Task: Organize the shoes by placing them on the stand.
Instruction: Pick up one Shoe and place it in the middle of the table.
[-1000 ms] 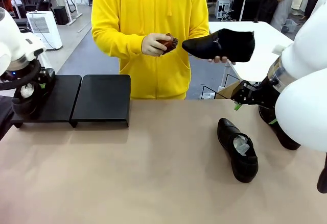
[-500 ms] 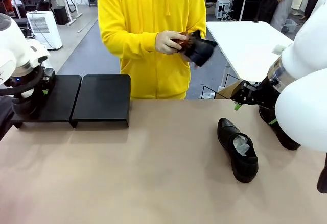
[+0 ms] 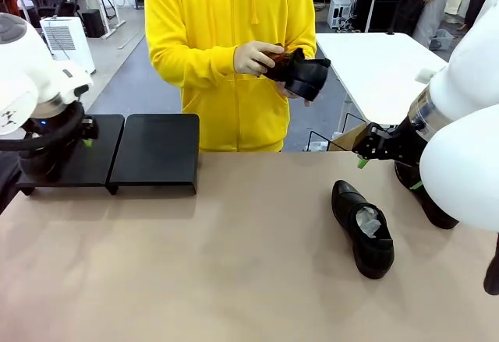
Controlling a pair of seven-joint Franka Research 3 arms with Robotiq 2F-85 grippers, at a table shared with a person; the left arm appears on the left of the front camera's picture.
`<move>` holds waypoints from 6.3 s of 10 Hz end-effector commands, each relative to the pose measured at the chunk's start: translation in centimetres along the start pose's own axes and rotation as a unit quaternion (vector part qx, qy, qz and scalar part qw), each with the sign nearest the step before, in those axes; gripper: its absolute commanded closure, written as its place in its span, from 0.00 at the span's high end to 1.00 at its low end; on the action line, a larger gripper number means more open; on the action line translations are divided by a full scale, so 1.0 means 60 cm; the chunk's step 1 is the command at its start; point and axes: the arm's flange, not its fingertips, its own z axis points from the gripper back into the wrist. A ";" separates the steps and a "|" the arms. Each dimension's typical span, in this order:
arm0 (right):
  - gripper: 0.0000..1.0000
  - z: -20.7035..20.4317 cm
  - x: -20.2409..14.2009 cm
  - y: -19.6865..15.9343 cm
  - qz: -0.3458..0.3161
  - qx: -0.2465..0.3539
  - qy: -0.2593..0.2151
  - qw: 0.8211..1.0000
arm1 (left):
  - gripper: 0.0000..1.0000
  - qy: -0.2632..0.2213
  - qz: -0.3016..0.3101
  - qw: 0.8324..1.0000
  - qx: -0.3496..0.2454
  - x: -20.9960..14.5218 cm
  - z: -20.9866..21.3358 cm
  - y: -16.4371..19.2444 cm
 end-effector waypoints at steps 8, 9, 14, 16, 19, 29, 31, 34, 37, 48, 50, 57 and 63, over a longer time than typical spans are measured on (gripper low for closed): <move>1.00 -0.060 -0.045 0.016 0.056 -0.030 0.005 0.998 | 0.85 0.248 -0.003 0.950 -0.189 -0.110 0.167 -0.061; 1.00 -0.074 -0.060 0.016 0.080 -0.015 0.016 0.997 | 0.85 0.254 0.015 0.949 -0.185 -0.104 0.158 -0.063; 1.00 -0.162 -0.087 -0.001 0.176 0.010 0.085 0.981 | 0.85 0.280 -0.021 0.946 -0.162 -0.121 0.165 -0.072; 1.00 -0.165 -0.092 0.001 0.186 0.000 0.088 0.979 | 0.85 0.280 -0.021 0.946 -0.162 -0.121 0.165 -0.072; 1.00 -0.192 -0.096 0.002 0.202 -0.014 0.092 0.975 | 0.85 0.280 -0.021 0.946 -0.162 -0.121 0.165 -0.072; 1.00 -0.049 -0.104 -0.028 0.150 -0.062 -0.009 0.987 | 0.85 0.280 -0.021 0.946 -0.162 -0.121 0.165 -0.072; 1.00 0.033 -0.121 -0.040 0.170 -0.071 -0.033 0.982 | 0.85 0.280 -0.021 0.946 -0.162 -0.121 0.165 -0.072; 1.00 0.045 -0.132 -0.028 0.171 -0.075 -0.034 0.982 | 0.85 0.280 -0.021 0.946 -0.162 -0.121 0.165 -0.072; 1.00 0.082 -0.115 0.011 0.172 -0.083 -0.045 0.981 | 0.85 0.280 -0.021 0.946 -0.162 -0.121 0.165 -0.072; 1.00 -0.048 -0.098 0.090 0.265 -0.062 0.029 0.962 | 0.85 0.280 -0.021 0.946 -0.162 -0.121 0.165 -0.072; 1.00 -0.122 -0.100 0.112 0.297 -0.062 0.069 0.950 | 0.85 0.280 -0.021 0.946 -0.162 -0.121 0.165 -0.072; 1.00 -0.244 -0.101 0.116 0.327 -0.107 0.070 0.936 | 0.85 0.280 -0.021 0.946 -0.162 -0.121 0.165 -0.072; 1.00 -0.253 -0.099 0.107 0.316 -0.117 0.075 0.938 | 0.85 0.280 -0.021 0.946 -0.162 -0.121 0.165 -0.072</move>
